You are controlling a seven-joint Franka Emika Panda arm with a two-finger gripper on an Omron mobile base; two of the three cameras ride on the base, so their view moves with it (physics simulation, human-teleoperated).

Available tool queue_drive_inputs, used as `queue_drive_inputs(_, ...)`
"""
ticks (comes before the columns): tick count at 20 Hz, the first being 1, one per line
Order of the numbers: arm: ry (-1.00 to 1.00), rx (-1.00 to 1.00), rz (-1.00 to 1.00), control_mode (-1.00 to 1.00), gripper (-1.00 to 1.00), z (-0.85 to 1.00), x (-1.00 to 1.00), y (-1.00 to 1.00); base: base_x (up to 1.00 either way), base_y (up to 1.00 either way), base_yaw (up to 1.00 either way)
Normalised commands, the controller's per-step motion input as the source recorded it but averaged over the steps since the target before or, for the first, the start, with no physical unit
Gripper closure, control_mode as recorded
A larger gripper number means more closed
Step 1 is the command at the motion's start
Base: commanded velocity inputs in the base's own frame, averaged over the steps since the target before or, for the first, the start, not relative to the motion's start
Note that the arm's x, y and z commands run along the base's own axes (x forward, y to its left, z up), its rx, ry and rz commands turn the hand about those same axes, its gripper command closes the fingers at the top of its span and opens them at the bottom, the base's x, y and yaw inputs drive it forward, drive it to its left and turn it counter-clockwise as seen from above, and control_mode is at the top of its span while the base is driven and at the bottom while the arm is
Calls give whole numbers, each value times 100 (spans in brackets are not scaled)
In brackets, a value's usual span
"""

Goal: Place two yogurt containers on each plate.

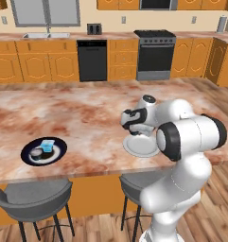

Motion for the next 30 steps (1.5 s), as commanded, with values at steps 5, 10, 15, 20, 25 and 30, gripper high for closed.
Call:
queue_drive_inputs(5, 7, 1, 0, -100, 100, -4, -12, -33, 0, 0, 0)
queue_drive_inputs(10, 10, 0, 0, -100, 100, -20, 0, -6, 0, 0, 0)
queue_drive_inputs(15, 1, 0, 0, -100, 100, -44, 4, -4, 0, 0, 0)
queue_drive_inputs(20, 0, 0, 0, -100, 100, -40, 0, -9, 0, 0, 0)
queue_drive_inputs(25, 0, 0, 0, -100, 100, -32, 0, -9, 0, 0, 0)
queue_drive_inputs(30, 0, 0, 0, -100, -100, -27, 0, -1, 0, 0, 0)
